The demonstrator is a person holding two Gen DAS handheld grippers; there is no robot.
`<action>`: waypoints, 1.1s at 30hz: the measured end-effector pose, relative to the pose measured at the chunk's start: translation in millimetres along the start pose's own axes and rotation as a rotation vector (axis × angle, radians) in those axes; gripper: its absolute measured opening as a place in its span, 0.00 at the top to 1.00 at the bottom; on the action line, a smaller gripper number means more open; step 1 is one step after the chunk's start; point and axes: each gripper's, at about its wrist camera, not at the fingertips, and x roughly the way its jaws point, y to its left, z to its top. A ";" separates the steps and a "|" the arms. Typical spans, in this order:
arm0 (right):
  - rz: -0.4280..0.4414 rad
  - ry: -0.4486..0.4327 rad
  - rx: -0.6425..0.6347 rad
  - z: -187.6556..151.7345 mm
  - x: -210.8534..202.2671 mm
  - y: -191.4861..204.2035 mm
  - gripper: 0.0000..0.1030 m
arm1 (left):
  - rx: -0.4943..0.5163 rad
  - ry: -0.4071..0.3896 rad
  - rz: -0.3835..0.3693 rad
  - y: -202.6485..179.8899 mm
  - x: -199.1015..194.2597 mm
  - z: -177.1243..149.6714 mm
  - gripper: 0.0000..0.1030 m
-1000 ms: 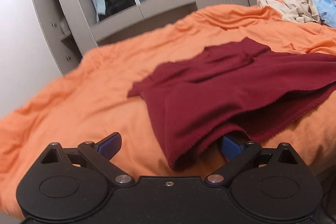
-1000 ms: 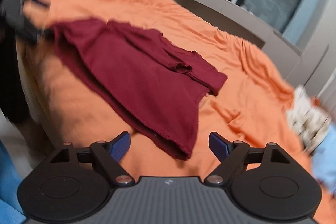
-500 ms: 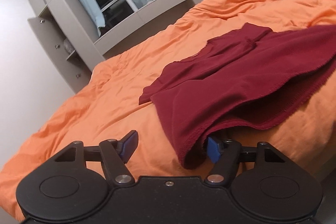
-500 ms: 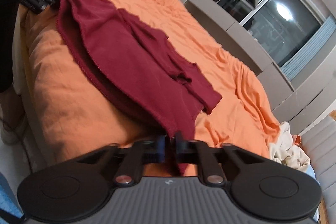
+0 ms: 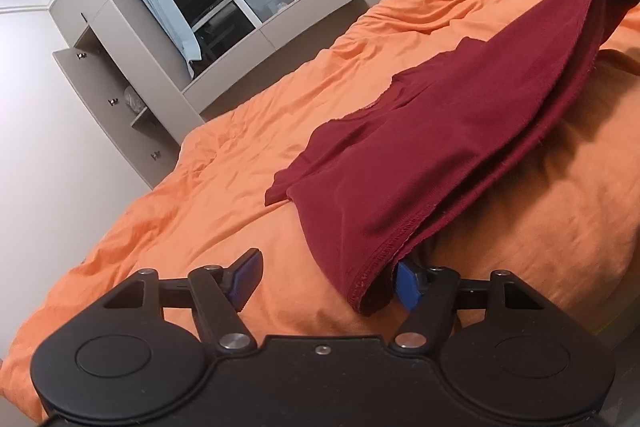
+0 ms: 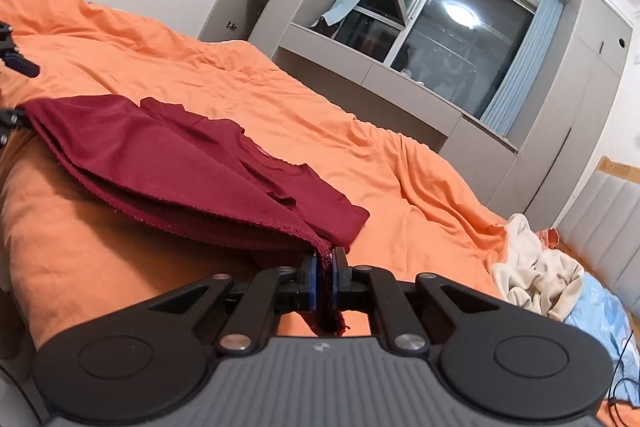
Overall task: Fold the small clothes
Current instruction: 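Lift the hem with the right tool while the left tool grasps the hem too, then lift the hem with both tools and carry it over toward the collar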
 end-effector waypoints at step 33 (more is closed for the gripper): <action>-0.200 -0.348 0.105 24.8 -94.8 -7.5 0.93 | -0.366 -0.408 -0.042 85.0 -57.6 22.9 0.95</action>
